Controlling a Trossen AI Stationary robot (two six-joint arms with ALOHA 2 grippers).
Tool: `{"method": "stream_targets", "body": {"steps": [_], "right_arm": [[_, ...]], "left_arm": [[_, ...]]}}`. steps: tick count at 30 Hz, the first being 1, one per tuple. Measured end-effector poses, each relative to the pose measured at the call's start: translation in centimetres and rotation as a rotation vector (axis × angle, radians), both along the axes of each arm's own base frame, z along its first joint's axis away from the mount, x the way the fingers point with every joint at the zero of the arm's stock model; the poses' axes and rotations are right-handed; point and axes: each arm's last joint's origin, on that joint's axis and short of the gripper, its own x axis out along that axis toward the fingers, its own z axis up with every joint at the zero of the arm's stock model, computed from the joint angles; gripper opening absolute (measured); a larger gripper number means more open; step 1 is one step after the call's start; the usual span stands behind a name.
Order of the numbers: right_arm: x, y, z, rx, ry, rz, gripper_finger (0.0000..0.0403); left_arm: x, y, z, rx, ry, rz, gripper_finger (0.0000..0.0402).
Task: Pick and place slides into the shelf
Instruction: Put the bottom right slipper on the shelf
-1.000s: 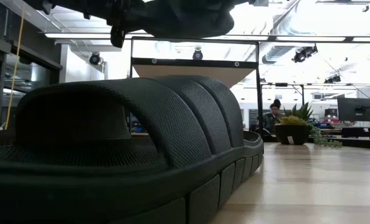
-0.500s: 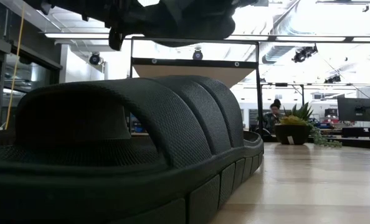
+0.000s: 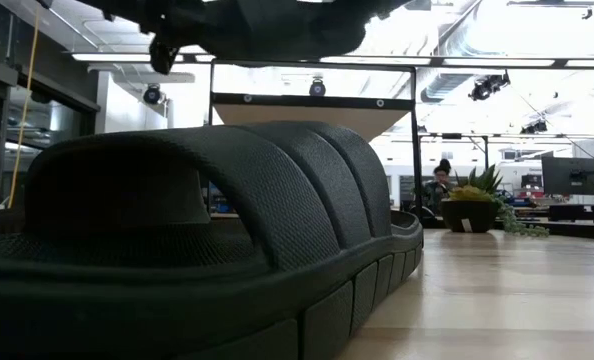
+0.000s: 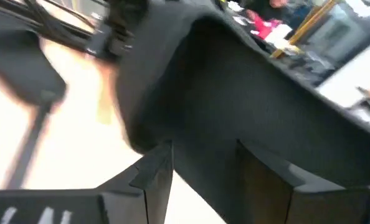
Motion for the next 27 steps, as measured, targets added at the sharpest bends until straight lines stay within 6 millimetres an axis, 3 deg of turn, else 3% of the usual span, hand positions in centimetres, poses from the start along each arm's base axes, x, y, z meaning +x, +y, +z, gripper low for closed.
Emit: {"method": "stream_targets", "body": {"steps": [11,18,27], "right_arm": [[-1.0,1.9,0.3,-0.288,0.103,-0.088,0.0165],[-1.5,3.7,0.5,-0.503,0.181,-0.09,0.0167],[-2.0,5.6,1.7,-0.746,0.219,-0.161,0.0215]], "left_arm": [[-1.6,-0.2,1.0,-0.132,-0.055,-0.046,0.0043],[-2.6,1.5,2.9,-0.345,-0.099,-0.126,0.0044],[-3.0,2.8,5.5,-0.516,-0.18,-0.249,0.0044]]}}
